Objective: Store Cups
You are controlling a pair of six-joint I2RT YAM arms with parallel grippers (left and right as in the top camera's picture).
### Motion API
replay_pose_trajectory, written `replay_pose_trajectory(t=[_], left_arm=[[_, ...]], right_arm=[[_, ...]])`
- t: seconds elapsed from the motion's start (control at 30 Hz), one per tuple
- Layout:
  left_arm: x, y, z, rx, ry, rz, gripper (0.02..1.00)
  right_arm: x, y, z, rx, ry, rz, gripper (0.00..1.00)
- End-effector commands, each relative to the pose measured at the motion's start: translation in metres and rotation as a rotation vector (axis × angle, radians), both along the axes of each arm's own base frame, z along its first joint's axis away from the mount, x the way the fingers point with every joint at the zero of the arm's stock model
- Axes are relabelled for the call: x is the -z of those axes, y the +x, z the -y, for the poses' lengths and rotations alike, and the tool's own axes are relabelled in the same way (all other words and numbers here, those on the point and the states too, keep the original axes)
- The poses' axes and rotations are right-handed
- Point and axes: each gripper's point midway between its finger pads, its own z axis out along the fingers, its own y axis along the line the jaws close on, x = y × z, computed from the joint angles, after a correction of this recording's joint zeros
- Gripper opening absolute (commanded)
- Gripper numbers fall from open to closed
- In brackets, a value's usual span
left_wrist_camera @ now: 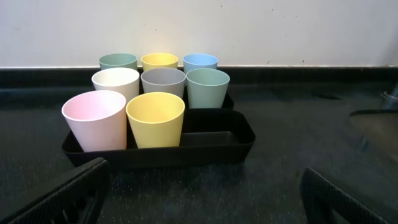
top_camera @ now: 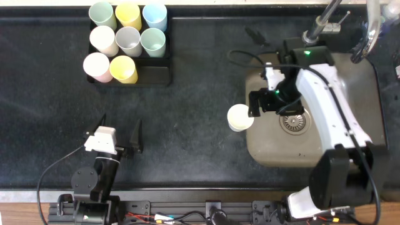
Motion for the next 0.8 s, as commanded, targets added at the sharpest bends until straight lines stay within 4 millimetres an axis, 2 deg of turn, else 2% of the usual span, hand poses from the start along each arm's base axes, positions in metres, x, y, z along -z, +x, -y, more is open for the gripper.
replay_pose_trajectory(t=[0.03,0.33,0.47,0.53,0.67,0.8], left_arm=[[-0.001,-0.001,0.003,0.016,-0.008,0.005,1.0],[-0.001,-0.001,0.003,0.015,-0.008,0.005,1.0],[-0.001,-0.001,0.003,0.015,-0.008,0.005,1.0],[-0.001,-0.001,0.003,0.016,-0.008,0.005,1.0],[-0.001,-0.001,0.003,0.016,-0.008,0.005,0.998],[-0.001,-0.001,0.003,0.015,-0.008,0.005,1.0]], right_arm=[[0.0,0.012,-0.009,-0.047,-0.003,0.042,0.972],[0.016,0.017,-0.008,-0.093,-0.077,0.034,0.921],[0.023,0.016,-0.012,-0.098,-0.088,0.015,0.869],[0.024,0.018,-0.014,-0.084,-0.089,0.019,0.794],[0.024,0.02,-0.016,-0.041,-0.093,0.024,0.498],[0.024,0.02,-0.02,-0.031,-0.087,0.024,0.43]])
